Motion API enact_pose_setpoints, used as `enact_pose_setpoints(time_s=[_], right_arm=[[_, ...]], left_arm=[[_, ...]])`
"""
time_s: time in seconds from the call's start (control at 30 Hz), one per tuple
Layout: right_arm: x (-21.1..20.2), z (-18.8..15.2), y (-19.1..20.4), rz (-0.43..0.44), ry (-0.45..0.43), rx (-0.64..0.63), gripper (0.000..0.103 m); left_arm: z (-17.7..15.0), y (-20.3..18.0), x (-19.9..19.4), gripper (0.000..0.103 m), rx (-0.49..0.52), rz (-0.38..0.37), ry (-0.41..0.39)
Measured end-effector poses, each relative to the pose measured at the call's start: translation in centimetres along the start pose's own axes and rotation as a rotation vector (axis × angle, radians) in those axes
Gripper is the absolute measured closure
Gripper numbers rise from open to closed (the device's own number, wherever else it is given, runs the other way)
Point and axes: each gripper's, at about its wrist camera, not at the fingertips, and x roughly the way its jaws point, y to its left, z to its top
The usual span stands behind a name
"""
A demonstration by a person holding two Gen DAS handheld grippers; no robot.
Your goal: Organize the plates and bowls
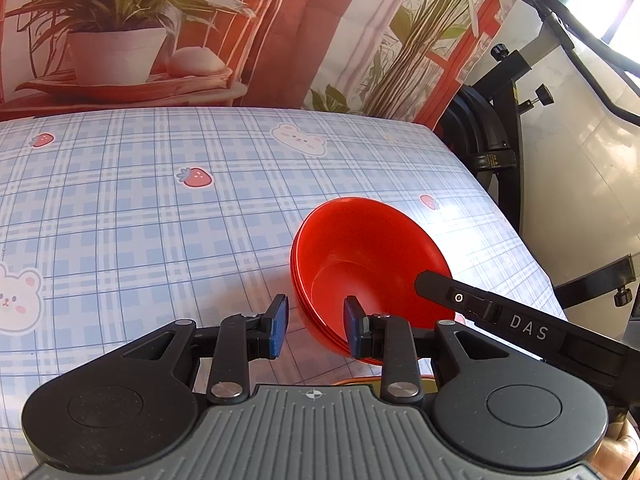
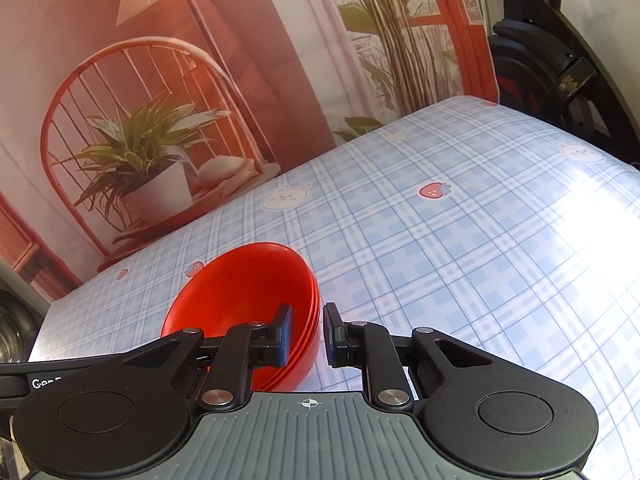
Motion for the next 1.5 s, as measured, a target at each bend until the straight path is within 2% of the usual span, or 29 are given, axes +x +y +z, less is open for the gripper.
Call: enact_pose_setpoints(time_s=[0.13,0.17,0.33,0.7,1.07,1.5], right_arm=[[0.0,-0.2,0.1,-0.001,-0.003,-0.004,0.088],[0.0,-0.2,0.2,0.000,-0.004,-0.003,0.089],[-0.6,0.0,0.6,0.008,-0.027,-0.014,0.091],[-3.8,0.8,2.2,0.044,-0.087,-0.043,0.091],[-7.5,-0.6,3.3,0.063,-0.100,-0.064,0.091],[-9.4,-4.1,3.1,0.055,-0.049,-0.074,0.091]], left_arm=[[-0.3,0.3,0.0,0.073,-0.014,-0.013,-0.004],[-0.3,0.3,0.0,0.081,-0.012,-0.016,-0.011],[0.0,0.1,-0.9,0.081,-0.003,-0.010,-0.032],[0.4,-1.3,-5.8,0.081,0.027,-0.002,-0.119],[-1.9,-1.2,-8.9,0.080,0.025,-0.015,-0.117],[-5.2,-0.3,-9.9,0.080,0.013,-0.034,-0.071]])
